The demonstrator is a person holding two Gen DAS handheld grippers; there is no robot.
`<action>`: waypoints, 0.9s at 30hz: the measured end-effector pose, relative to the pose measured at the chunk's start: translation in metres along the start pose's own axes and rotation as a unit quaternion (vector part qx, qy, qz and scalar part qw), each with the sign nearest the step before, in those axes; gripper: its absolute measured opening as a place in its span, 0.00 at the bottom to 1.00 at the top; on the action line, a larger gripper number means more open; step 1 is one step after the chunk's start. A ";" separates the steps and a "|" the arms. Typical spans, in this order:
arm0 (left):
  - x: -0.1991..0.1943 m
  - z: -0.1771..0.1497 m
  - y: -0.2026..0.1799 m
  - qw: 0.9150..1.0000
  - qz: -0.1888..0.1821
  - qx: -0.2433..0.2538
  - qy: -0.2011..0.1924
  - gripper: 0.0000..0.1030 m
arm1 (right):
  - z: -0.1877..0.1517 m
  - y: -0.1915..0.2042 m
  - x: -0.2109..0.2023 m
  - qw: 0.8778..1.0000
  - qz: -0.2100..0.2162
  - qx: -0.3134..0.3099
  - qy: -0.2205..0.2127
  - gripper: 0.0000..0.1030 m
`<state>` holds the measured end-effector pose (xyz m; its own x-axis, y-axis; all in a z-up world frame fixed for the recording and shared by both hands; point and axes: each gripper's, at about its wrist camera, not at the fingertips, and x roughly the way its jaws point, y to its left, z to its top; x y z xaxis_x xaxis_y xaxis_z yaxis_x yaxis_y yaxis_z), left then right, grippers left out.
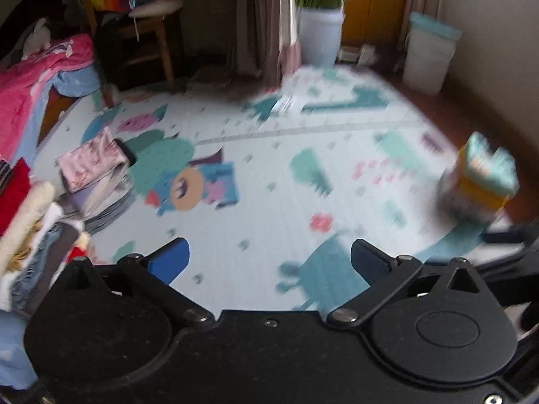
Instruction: Fold clothes
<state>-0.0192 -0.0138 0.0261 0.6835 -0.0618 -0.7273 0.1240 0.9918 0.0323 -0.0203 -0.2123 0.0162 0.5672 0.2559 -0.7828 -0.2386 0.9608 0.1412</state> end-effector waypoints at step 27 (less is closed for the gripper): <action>0.013 -0.011 0.000 0.999 -0.010 -0.023 0.042 1.00 | -0.006 -0.009 0.023 1.000 -0.021 0.011 0.018 1.00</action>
<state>-0.0182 -0.0134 0.0095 0.6180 -0.0749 -0.7826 0.1024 0.9946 -0.0143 -0.0096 -0.2157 -0.0065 0.5477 0.2114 -0.8096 -0.1976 0.9729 0.1204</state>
